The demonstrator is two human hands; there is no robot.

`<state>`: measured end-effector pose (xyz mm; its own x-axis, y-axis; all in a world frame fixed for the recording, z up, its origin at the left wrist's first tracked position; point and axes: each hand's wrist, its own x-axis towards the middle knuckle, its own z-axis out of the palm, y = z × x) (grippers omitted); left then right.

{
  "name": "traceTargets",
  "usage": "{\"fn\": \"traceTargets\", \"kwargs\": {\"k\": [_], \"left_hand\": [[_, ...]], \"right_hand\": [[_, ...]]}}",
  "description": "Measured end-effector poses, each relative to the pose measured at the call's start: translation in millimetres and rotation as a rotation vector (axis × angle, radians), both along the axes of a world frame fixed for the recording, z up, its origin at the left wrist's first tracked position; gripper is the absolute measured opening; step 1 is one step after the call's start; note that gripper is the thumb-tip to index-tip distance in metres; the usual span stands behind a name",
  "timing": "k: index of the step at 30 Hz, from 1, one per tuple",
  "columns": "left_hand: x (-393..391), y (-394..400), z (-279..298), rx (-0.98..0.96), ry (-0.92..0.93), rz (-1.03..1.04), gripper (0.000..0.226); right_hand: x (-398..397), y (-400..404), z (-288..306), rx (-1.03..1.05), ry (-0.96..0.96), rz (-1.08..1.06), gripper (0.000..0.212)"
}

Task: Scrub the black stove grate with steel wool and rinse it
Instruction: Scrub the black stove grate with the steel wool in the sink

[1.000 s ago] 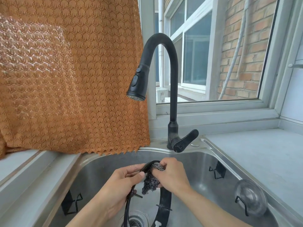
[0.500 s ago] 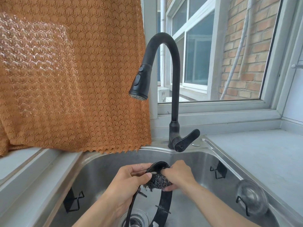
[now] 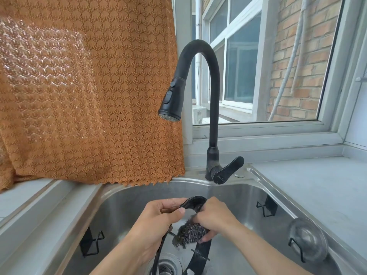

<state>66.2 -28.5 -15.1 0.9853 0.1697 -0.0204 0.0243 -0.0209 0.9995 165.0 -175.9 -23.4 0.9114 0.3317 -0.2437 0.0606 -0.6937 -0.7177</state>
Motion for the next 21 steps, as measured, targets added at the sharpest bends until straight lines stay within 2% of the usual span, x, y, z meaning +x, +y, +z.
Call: {"fn": "traceTargets", "kwargs": {"k": [3, 6, 9, 13, 17, 21], "left_hand": [[2, 7, 0, -0.002, 0.02, 0.004, 0.025], [6, 14, -3, -0.051, 0.026, 0.019, 0.023], [8, 16, -6, -0.048, 0.008, 0.047, 0.02], [6, 13, -3, -0.072, 0.002, 0.035, 0.023], [5, 15, -1, -0.061, 0.003, 0.031, 0.026], [4, 13, 1, -0.012, 0.012, 0.037, 0.027]], "right_hand": [[-7, -6, 8, 0.092, -0.11, 0.174, 0.028], [-13, -11, 16, 0.173, -0.192, 0.371, 0.024], [-15, -5, 10, 0.182, -0.318, 0.477, 0.035], [-17, 1, 8, 0.199, -0.395, 0.536, 0.02], [-19, 7, -1, 0.144, -0.469, 0.57, 0.013], [-21, 11, -11, -0.064, -0.45, 0.609, 0.011]]}}
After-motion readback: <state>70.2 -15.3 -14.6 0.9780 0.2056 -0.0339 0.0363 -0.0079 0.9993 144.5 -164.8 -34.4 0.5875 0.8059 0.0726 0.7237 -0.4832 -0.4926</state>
